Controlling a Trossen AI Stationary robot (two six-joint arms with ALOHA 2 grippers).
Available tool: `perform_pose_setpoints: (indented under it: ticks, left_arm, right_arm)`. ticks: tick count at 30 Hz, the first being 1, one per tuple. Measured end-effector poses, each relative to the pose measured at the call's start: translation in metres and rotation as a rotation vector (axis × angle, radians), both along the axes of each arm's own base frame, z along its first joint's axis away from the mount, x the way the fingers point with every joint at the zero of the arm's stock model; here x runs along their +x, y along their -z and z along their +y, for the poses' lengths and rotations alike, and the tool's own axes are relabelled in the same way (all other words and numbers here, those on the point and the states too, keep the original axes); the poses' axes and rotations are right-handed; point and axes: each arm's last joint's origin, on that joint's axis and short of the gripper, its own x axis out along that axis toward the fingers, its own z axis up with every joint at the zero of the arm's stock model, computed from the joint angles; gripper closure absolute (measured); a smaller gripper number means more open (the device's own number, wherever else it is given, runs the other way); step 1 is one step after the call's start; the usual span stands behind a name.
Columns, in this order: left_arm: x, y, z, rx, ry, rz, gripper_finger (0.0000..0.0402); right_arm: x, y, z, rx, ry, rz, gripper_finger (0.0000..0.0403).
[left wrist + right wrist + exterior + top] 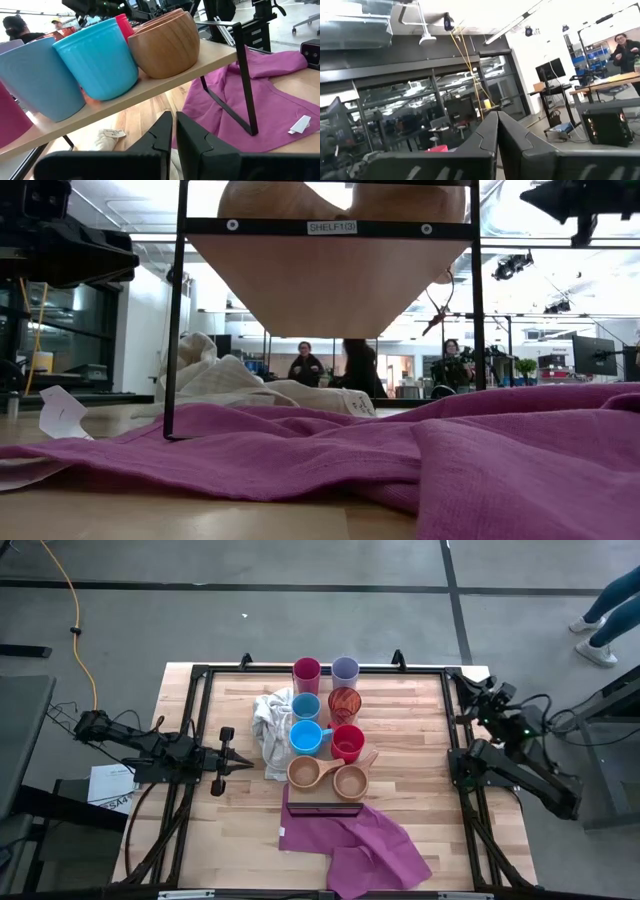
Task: Stack small to large cups/mugs on shelf
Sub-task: Return to Home Position
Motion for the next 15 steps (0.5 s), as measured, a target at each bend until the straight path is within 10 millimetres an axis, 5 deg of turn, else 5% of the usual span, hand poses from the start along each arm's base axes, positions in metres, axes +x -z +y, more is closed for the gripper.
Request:
perform_pose_setpoints:
  ticks: [15]
  left_arm:
    - [0.0,0.0,0.0,0.0,0.0,0.0,0.0388]
  right_arm:
    - [0.015,0.034,-0.01,-0.056,0.022,-0.028,0.0402]
